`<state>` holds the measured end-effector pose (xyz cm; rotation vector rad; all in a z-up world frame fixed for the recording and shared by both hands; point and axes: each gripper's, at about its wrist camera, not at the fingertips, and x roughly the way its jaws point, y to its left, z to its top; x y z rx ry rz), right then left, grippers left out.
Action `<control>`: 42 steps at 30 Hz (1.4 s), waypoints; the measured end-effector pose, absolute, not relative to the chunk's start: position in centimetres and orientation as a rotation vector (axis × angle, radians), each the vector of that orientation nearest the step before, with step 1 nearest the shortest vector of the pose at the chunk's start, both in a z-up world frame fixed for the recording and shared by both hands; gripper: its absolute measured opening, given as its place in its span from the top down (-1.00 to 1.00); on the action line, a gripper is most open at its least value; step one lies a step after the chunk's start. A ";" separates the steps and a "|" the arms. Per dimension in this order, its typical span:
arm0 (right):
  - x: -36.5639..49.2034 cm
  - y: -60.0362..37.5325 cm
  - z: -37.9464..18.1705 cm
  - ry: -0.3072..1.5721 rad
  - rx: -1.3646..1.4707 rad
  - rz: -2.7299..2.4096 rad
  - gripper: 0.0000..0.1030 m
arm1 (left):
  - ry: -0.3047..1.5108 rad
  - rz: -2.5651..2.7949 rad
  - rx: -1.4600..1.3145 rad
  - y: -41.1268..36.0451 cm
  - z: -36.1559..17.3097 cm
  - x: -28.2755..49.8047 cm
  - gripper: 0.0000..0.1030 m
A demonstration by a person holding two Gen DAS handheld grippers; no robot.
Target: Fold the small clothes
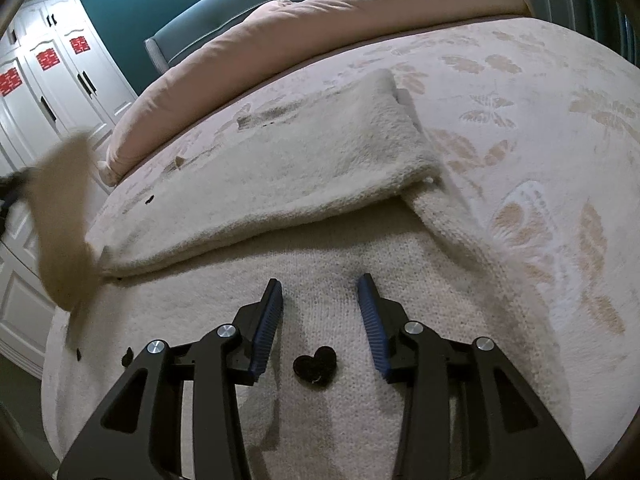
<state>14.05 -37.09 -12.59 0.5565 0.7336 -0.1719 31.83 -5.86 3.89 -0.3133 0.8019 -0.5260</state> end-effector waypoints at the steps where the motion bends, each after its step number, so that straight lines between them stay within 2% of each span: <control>1: 14.0 -37.1 -12.6 0.731 0.562 -0.169 0.26 | 0.841 -0.527 -0.310 -7.5 2.3 31.3 0.66; 3: 13.9 -37.4 -12.6 0.725 0.580 -0.159 0.25 | 0.947 -0.501 -0.322 -10.5 -2.5 29.9 0.66; 5: 13.8 -37.6 -12.6 0.718 0.600 -0.145 0.24 | 1.002 -0.463 -0.375 -10.2 -5.1 29.2 0.65; 9: 13.5 -38.0 -12.2 0.709 0.625 -0.130 0.17 | 0.987 -0.369 -0.508 -4.4 -5.8 28.8 0.30; 10: 13.4 -38.0 -11.6 0.714 0.619 -0.150 0.06 | 0.977 -0.338 -0.524 -2.9 -5.8 29.5 0.22; 12: 13.2 -37.9 -10.3 0.688 0.613 -0.169 -0.15 | 0.946 -0.261 -0.577 2.1 -5.3 30.0 0.18; 16: 15.9 -37.3 -7.4 0.680 0.640 -0.114 -0.17 | 0.930 -0.142 -0.684 9.4 -5.6 32.2 0.17; 22: 22.9 -35.9 -9.9 0.828 0.736 -0.068 -0.22 | 0.962 -0.140 -0.923 12.7 -7.3 34.6 0.17; 23: 24.0 -35.3 -10.2 0.853 0.715 -0.098 -0.15 | 0.967 -0.144 -0.946 12.6 -7.6 34.7 0.20; 24: 24.8 -34.8 -10.0 0.855 0.693 -0.096 0.15 | 0.965 -0.149 -0.958 12.3 -7.7 34.9 0.26; 25: 25.5 -34.3 -9.5 0.854 0.669 -0.074 0.76 | 0.957 -0.153 -0.962 12.2 -7.6 35.4 0.57; 26: 26.4 -33.8 -8.5 0.852 0.643 -0.045 0.87 | 0.943 -0.163 -0.958 12.1 -7.2 35.7 0.69; 28: 26.1 -33.9 -5.3 0.746 0.628 -0.013 0.89 | 0.902 -0.157 -0.935 11.8 -6.0 36.1 0.84; 30: 24.1 -34.6 -0.6 0.571 0.617 0.014 0.90 | 0.875 -0.140 -0.881 11.9 -5.4 35.6 0.89; 32: 21.8 -36.3 1.2 0.466 0.616 -0.015 0.90 | 0.874 -0.136 -0.791 10.7 -5.3 35.5 0.89; 34: 21.9 -37.9 -1.6 0.552 0.568 -0.116 0.90 | 0.917 -0.126 -0.679 8.5 -6.4 35.6 0.89; 35: 23.3 -39.1 -6.0 0.712 0.552 -0.187 0.89 | 0.941 -0.112 -0.631 7.6 -7.2 35.6 0.89; 37: 23.5 -40.4 -11.1 0.860 0.598 -0.221 0.90 | 0.974 -0.080 -0.560 6.2 -8.9 35.4 0.88; 41: 21.1 -40.6 -8.5 0.700 0.618 -0.173 0.90 | 0.906 -0.056 -0.447 5.0 -9.3 34.5 0.86; 42: 21.4 -40.6 -9.0 0.719 0.599 -0.184 0.89 | 0.896 -0.055 -0.415 4.8 -9.3 34.4 0.83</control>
